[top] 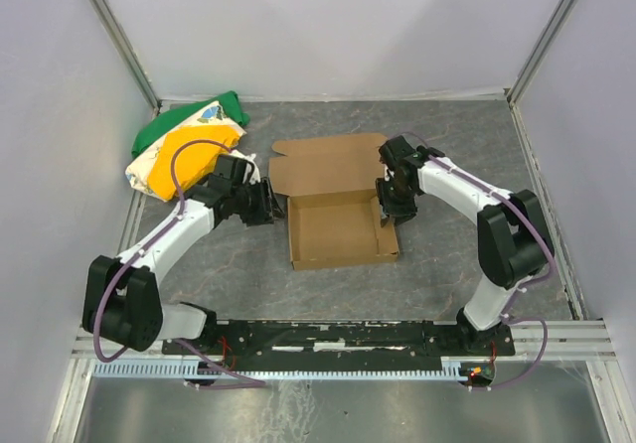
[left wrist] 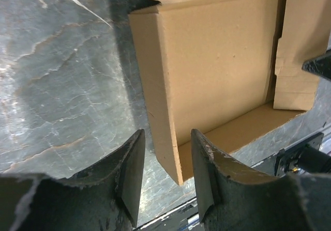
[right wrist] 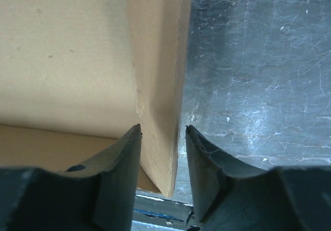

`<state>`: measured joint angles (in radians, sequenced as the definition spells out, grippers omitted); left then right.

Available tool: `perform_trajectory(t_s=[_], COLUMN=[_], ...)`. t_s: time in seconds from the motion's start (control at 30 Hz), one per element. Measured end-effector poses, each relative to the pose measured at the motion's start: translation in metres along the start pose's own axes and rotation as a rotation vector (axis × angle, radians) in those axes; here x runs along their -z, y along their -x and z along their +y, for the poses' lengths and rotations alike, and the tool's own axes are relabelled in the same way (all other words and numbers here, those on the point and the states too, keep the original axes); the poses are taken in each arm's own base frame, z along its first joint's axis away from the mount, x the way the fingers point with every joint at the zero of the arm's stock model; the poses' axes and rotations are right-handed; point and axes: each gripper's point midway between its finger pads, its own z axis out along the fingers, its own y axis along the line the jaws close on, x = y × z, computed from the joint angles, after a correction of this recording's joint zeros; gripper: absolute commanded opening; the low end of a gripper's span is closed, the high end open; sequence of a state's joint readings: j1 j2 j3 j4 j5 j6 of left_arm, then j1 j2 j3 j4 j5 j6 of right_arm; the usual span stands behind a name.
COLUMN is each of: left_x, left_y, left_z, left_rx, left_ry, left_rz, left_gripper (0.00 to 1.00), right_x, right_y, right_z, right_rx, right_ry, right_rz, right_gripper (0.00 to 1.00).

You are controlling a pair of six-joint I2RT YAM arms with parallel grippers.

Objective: Fold the paper box

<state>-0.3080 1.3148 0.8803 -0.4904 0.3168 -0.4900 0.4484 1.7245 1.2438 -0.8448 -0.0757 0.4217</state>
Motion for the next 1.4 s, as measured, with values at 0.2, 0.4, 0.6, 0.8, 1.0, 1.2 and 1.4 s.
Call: perform_trajectory(t_s=[0.2, 0.4, 0.6, 0.8, 1.0, 1.2, 1.4], left_x=[-0.013, -0.035, -0.044, -0.041, -0.039, -0.036, -0.032], left_y=[-0.022, -0.048, -0.055, -0.05, -0.042, -0.038, -0.027], left_z=[-0.015, -0.023, -0.011, -0.008, -0.008, -0.006, -0.012], left_rx=[-0.061, -0.126, -0.16, -0.173, -0.18, -0.184, -0.188], left_ry=[-0.014, 0.03, 0.151, 0.193, 0.219, 0.245, 0.248], left_rz=[0.074, 0.175, 0.208, 0.193, 0.17, 0.161, 0.135], left_gripper=[0.45, 0.41, 0.39, 0.36, 0.37, 0.41, 0.43], right_x=[-0.016, -0.024, -0.021, -0.023, -0.023, -0.029, -0.007], right_y=[0.008, 0.007, 0.01, 0.009, 0.009, -0.003, 0.003], right_z=[-0.004, -0.008, -0.018, -0.02, -0.02, -0.028, -0.021], right_rx=[0.029, 0.072, 0.098, 0.124, 0.11, 0.103, 0.092], right_ry=[-0.089, -0.2, -0.369, -0.476, -0.527, -0.543, -0.497], right_rz=[0.003, 0.003, -0.041, -0.07, -0.106, -0.086, -0.132], right_gripper=[0.34, 0.11, 0.07, 0.04, 0.36, 0.64, 0.78])
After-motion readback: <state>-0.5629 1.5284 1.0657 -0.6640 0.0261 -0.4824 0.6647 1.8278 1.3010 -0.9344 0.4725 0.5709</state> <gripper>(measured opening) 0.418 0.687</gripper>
